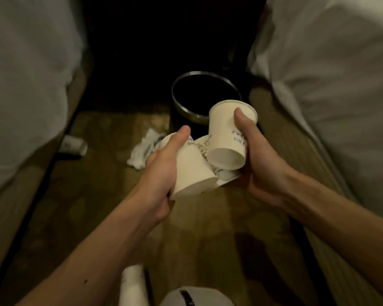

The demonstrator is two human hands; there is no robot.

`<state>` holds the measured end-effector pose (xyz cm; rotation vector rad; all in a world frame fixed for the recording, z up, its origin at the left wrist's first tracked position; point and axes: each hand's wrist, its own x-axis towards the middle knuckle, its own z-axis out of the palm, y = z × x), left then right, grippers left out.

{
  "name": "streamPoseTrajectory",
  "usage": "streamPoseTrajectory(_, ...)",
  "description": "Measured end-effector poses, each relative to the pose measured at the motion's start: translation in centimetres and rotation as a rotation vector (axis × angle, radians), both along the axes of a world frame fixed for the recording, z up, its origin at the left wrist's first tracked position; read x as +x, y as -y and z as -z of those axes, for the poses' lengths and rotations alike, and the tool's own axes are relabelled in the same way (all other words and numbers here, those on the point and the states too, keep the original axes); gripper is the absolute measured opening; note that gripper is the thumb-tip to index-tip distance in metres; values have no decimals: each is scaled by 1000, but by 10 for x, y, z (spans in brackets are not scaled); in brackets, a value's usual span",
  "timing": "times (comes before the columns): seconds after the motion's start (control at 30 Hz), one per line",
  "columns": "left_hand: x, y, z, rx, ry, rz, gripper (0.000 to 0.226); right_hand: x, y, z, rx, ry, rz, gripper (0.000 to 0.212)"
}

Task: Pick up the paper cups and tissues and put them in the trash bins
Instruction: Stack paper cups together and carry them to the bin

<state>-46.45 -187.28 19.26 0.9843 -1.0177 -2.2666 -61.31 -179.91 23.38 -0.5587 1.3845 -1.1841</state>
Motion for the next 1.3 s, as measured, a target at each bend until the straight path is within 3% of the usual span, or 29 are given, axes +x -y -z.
streamPoseTrajectory(0.07,-9,15,-27,-63,-14,-28,72,-6,16,-28,-16,-96,2,65)
streamPoseTrajectory(0.27,-51,52,-68,-232,33,-108,59,-45,59,-60,-14,-122,44,80)
streamPoseTrajectory(0.47,-104,91,-71,-440,173,-200,53,-85,92,-52,-150,-74,171,66)
streamPoseTrajectory(0.67,-149,122,-37,-590,379,-193,45,-116,121,-6,-39,-298,193,69)
streamPoseTrajectory(0.93,-190,166,0,-834,495,-234,33,-152,164,28,-99,-655,191,63)
streamPoseTrajectory(1.1,-189,172,48,-964,637,-84,28,-161,160,68,-13,-853,20,62)
streamPoseTrajectory(1.23,-188,178,57,-971,693,78,53,-169,167,79,88,-1204,-23,63)
streamPoseTrajectory(1.3,-185,178,55,-1027,714,214,55,-174,170,81,135,-1256,-85,57)
